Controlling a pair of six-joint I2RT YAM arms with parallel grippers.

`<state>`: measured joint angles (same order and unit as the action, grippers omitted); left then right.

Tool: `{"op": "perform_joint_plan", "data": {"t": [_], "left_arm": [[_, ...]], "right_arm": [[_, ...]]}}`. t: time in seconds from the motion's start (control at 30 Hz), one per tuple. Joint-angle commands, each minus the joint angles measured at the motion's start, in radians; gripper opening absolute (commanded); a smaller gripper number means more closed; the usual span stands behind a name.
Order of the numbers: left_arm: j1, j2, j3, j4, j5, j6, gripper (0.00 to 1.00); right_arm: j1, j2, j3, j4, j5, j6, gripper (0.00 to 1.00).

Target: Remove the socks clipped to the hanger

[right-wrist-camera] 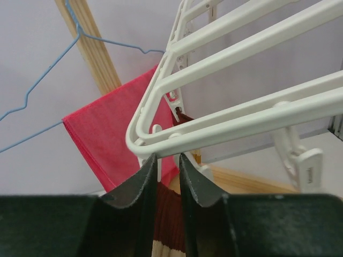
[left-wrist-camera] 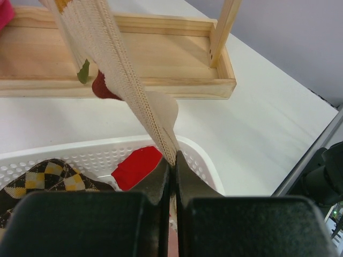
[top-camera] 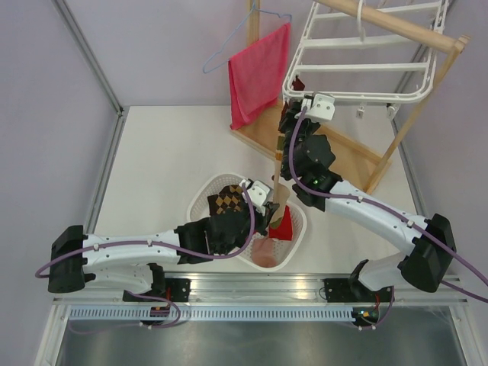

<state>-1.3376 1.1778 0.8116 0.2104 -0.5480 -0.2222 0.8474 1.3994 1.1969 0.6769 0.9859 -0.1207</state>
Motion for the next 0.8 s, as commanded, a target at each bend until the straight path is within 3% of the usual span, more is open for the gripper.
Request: {"op": "perform_joint_plan", "data": {"t": [0.0,0.1,0.47,0.53,0.57,0.63,0.67,0.77], "left_arm": [[-0.008,0.005,0.0,-0.002,0.011,-0.014,0.02],[-0.008,0.002,-0.002,-0.002,0.013,-0.016,0.02],[-0.008,-0.035,-0.02,-0.009,-0.006,-0.022,0.02],[-0.008,-0.05,-0.029,-0.009,-0.013,-0.02,0.02],[-0.008,-0.056,-0.031,-0.017,-0.029,-0.019,0.02],[-0.008,-0.084,-0.028,-0.032,-0.055,-0.011,0.02],[-0.008,-0.096,-0.02,-0.039,-0.093,-0.006,0.02],[-0.005,-0.132,0.001,-0.065,-0.171,0.043,0.02]], "right_arm": [[-0.014,-0.027,0.006,0.124,0.056,-0.049,0.25],[-0.014,-0.019,0.006,0.139,0.06,-0.054,0.02],[-0.015,-0.046,0.004,0.067,0.016,-0.011,0.02],[-0.014,-0.068,0.003,0.006,-0.021,0.031,0.13],[-0.014,-0.074,0.004,-0.029,-0.065,0.048,0.36],[-0.014,-0.091,0.018,-0.139,-0.11,0.085,0.52],[-0.014,-0.094,0.021,-0.18,-0.127,0.117,0.73],[-0.013,-0.114,-0.003,-0.296,-0.219,0.185,0.82]]}}
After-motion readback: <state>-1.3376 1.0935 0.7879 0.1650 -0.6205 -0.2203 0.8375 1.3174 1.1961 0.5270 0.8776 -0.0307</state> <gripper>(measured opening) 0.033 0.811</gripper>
